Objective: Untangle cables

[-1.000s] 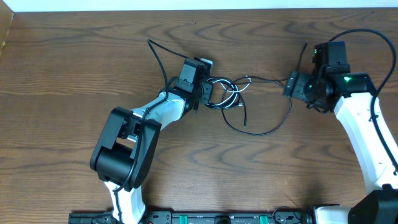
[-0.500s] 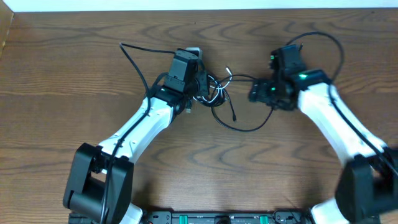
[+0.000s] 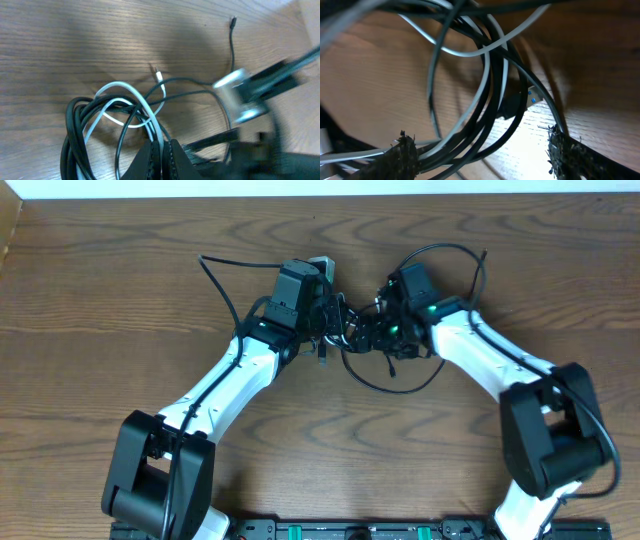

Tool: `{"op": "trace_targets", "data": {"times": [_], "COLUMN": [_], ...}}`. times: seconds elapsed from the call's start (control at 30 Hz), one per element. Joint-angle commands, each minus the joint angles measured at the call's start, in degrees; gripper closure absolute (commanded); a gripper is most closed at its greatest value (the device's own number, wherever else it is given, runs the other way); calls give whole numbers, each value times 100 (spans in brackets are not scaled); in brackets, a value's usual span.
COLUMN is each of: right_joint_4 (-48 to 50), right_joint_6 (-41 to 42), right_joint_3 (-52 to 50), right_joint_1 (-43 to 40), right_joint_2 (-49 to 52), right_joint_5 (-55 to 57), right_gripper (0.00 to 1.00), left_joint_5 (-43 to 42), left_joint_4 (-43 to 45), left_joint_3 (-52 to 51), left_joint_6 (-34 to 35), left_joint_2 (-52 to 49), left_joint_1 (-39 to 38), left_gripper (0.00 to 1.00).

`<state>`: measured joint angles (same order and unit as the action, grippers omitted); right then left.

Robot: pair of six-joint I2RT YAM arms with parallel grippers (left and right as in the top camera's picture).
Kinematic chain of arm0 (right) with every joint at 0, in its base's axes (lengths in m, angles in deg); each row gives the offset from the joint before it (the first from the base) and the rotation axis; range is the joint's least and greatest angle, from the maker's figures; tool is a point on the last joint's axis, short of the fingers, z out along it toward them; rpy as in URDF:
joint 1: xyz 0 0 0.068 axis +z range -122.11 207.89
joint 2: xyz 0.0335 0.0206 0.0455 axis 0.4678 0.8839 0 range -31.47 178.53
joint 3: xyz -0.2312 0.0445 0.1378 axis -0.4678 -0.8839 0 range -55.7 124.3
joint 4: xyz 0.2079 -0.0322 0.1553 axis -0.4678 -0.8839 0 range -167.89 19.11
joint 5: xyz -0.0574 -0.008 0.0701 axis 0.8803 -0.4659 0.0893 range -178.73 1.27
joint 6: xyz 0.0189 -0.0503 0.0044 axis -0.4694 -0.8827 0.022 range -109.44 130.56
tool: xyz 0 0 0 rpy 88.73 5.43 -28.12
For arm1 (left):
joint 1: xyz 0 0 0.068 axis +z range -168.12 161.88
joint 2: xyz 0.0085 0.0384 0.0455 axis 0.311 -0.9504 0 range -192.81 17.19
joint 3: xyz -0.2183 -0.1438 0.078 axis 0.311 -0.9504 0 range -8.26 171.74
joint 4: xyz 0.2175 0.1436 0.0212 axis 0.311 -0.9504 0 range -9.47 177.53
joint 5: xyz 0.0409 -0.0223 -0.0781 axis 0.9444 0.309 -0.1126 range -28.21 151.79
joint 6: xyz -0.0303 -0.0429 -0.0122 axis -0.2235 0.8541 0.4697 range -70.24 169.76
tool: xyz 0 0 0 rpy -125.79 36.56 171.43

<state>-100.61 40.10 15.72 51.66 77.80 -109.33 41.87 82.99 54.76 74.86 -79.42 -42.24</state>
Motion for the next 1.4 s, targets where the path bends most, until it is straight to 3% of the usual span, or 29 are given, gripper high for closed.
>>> {"op": "trace_targets", "data": {"times": [0.0, 0.13, 0.4, 0.7, 0.77, 0.83, 0.97, 1.1, 1.17, 1.37], "right_joint_4": [2, -256, -966, -1165, -1141, -1126, -1128, -1193, -1237, -1401], "right_joint_6": [59, -92, -90, -98, -315, -378, -393, -424, -612, -1453], "right_joint_3": [-9, -9, -9, -4, 4, 9, 11, 11, 11, 11], "right_joint_1": [186, 216, 136, -164, -170, -170, -173, -170, -173, -153], "right_joint_2": [387, 518, 518, 503, 459, 348, 107, -267, -463, -977], "right_joint_5": [573, 1379, 2988, 3285, 3110, 3008, 2988, 2736, 2483, 1480], "right_gripper": [20, 31, 32, 27, 25, 22, 19, 16, 15, 12], "left_joint_5": [-219, -219, -308, -535, -533, -533, -535, -531, -492, -466], "left_joint_4": [52, 50, 52, -181, -468, -785, -960, -953, -960, -968], "left_joint_3": [33, 33, 33, 33, 31, 31, 31, 31, 28, -20], "left_joint_6": [181, 175, 155, -568, -629, -802, -813, -815, -815, -815], "left_joint_2": [50, 55, 129, 234, 232, 232, 232, 232, 232, 232], "left_joint_1": [-9, -2, 315, 605, 605, 605, 605, 605, 605, 605], "left_gripper": [93, 93, 93, 92, 84, 69, 58, 39, 22, 22]}}
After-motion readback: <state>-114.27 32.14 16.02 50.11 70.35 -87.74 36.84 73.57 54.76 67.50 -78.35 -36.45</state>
